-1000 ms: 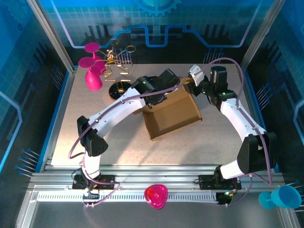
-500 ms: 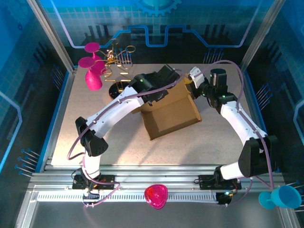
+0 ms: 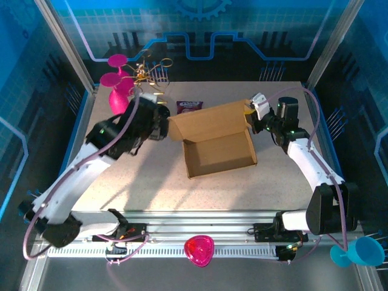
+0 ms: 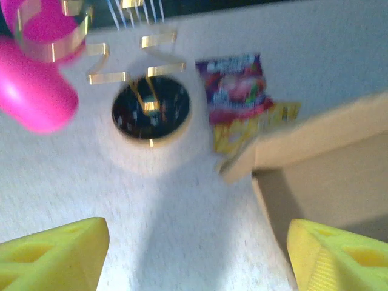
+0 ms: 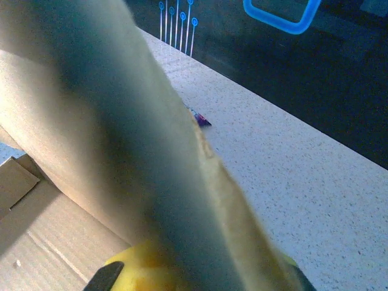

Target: Fold the paper box

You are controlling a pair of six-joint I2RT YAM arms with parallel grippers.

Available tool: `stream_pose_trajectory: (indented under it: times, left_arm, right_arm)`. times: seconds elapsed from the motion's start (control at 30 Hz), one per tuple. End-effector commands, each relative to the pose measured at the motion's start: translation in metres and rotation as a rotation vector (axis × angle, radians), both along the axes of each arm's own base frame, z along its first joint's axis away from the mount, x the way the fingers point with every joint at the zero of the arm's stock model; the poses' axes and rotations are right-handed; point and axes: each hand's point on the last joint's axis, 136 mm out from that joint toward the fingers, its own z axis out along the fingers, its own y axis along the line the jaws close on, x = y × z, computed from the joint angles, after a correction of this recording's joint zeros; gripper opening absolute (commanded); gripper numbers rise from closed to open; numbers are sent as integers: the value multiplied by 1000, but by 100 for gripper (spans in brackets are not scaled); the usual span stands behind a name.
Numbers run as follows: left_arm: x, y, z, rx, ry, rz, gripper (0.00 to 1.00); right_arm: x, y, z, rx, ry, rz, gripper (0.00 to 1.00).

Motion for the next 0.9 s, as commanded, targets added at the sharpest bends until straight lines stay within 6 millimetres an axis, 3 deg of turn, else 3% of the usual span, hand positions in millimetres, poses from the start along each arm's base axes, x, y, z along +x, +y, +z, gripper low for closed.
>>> stream_pose_trajectory:
  times: [0.0,0.13,0.33,0.43,0.87]
  left_arm:
    - [-9,-15,-41,-220,62,-6,74]
    - [-10,-12,-85,-304,104,2,69]
    - [15,-25,-109,-339,14,-115,64]
    - [29,-19,-119,-353,-22,-122,66]
    - [70,-32,-114,-321,-121,-239,76]
  right_arm:
    - [-4,-1,14,33,-45,19,0]
    - [-6,0,9,39,-29,24,0]
    - [-7,0,4,40,-10,23,0]
    - [-7,2,2,41,-3,29,0]
    - [-6,7,-4,36,25,46,0]
